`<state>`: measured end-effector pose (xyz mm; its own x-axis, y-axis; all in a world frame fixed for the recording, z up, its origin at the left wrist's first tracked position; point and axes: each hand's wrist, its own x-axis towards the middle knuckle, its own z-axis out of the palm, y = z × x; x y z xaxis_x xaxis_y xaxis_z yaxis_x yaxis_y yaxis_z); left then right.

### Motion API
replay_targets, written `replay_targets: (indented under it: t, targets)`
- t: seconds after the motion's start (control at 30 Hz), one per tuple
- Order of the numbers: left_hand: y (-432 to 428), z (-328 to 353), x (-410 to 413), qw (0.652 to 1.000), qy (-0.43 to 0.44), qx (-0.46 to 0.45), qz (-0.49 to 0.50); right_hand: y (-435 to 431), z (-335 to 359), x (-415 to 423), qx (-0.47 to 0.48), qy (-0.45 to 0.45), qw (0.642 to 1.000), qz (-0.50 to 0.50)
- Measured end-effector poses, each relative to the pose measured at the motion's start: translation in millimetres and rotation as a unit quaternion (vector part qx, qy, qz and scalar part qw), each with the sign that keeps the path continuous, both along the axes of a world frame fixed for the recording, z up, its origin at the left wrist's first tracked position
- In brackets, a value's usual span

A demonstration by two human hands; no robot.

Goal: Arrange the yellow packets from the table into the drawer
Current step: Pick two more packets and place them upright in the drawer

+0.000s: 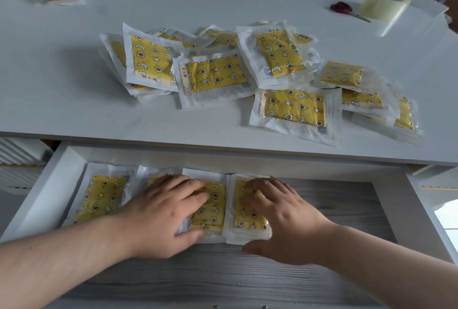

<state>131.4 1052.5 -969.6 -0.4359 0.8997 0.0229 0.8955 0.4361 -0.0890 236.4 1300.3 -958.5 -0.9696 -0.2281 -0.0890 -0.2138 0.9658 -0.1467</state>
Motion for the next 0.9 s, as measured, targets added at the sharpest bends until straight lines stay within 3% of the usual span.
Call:
replay_targets:
  t: [0.1, 0.4, 0.7, 0.9]
  targets:
    - [-0.9, -2.2, -8.5, 0.999, -0.036, 0.02, 0.034, 10.4, 1.9, -5.1, -0.073, 0.005, 0.995, -0.065]
    - [0.5, -4.0, -9.7, 0.997, -0.058, 0.015, 0.042, 16.0, -12.9, -5.6, -0.02, 0.028, 0.999, -0.001]
    - [0.2, -0.1, -6.6, 0.998, -0.047, 0.014, 0.032, 16.3, -10.5, -7.0, -0.063, -0.001, 0.997, -0.044]
    - [0.5, 2.1, -2.5, 0.998, -0.034, -0.046, 0.008, 20.4, -8.8, -7.3, -0.057, -0.039, 0.996, -0.051]
